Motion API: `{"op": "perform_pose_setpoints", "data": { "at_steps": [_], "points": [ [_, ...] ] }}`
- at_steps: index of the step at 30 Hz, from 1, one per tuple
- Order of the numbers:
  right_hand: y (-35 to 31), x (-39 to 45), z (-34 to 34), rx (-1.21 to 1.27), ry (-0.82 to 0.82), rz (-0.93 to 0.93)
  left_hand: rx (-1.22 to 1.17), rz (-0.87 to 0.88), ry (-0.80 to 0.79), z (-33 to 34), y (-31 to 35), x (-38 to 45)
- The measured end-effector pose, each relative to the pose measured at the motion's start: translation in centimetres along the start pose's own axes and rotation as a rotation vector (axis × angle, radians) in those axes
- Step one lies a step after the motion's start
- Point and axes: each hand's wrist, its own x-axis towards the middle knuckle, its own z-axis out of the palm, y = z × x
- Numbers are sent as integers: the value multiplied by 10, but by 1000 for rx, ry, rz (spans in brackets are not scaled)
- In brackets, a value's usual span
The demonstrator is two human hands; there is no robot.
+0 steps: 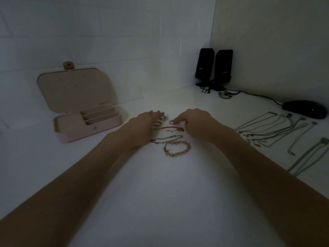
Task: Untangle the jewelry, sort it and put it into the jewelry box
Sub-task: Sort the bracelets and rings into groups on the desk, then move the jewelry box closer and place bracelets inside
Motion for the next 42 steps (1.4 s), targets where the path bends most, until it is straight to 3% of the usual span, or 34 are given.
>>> {"op": "perform_pose_setpoints", "data": {
  "at_steps": [4, 12, 16, 19, 23, 34, 39, 42],
  "points": [
    [-2, 1, 3, -44, -4, 7, 35, 33, -20, 7, 0, 1],
    [-3, -3, 4, 9, 100, -49, 17, 1, 136, -4, -4, -3],
    [-6, -5, 1, 104, 159, -104, 221, -341, 283, -21, -20, -11],
    [-9, -5, 2, 112, 186, -129, 230, -559, 194, -21, -37, -34],
    [-18, -10, -1, 232, 249, -131, 151, -495, 123, -17, -49, -67],
    [-70, -60, 18, 616, 288, -320, 201, -352, 55, -11, 16, -159],
    [-90, -85, 21, 554, 172, -400, 261, -365, 40, -6, 55, -190],
    [-91, -91, 13, 505, 142, -409, 218, -295, 161, -18, 63, -197]
  ]
}}
